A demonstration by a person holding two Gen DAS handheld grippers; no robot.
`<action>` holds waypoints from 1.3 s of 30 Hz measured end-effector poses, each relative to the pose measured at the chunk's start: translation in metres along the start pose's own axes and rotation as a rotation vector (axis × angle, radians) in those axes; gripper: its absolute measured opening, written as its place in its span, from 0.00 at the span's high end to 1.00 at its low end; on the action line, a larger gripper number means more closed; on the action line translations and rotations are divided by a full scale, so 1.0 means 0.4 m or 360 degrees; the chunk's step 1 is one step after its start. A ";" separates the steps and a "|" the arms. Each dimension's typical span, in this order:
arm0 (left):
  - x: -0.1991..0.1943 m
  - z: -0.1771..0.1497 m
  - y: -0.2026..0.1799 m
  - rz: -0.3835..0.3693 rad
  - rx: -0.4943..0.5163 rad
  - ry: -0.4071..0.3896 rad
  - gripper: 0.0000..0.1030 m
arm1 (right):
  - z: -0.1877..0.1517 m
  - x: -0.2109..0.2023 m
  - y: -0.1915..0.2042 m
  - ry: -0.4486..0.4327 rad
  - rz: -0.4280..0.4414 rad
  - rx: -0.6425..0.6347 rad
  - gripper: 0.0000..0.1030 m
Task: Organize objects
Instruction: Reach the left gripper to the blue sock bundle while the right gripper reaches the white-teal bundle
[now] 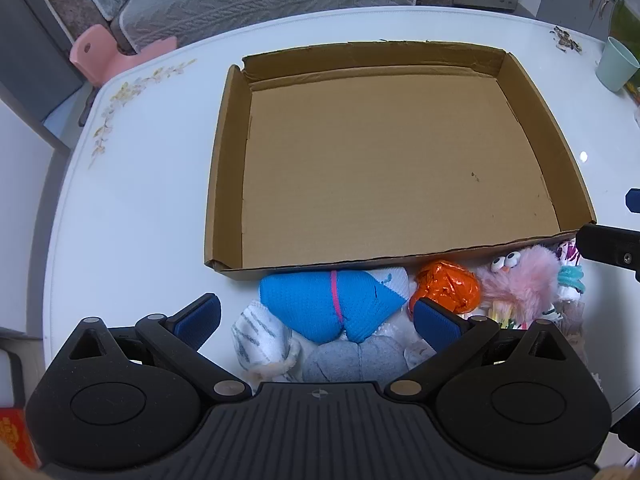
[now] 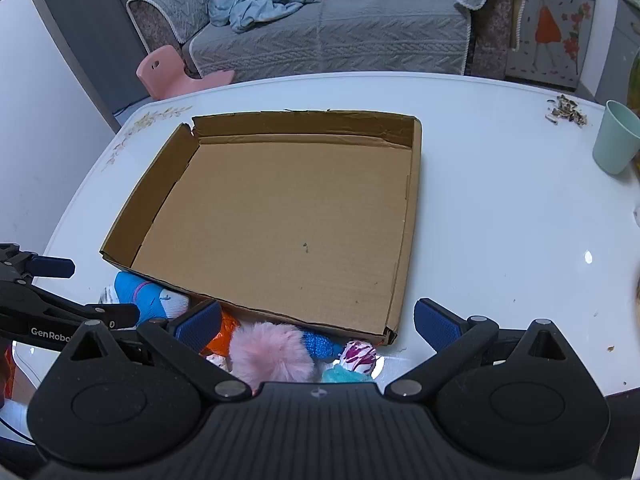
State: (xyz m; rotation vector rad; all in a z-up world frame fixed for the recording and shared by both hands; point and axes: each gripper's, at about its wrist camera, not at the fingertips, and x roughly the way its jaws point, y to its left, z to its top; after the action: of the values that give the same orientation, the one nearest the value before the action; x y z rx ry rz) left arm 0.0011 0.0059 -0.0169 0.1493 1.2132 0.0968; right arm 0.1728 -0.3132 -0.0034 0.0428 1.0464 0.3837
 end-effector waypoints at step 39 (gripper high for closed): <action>0.158 -0.005 -0.002 -0.0129 0.0124 0.0023 0.07 | -0.064 0.128 -0.091 0.0356 -0.0057 0.0215 0.67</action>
State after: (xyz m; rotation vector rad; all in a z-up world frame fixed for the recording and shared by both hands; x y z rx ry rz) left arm 0.0212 0.0151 -0.0762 0.1675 1.2362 -0.0203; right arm 0.1842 -0.3342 -0.0670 0.1039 1.2916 0.2890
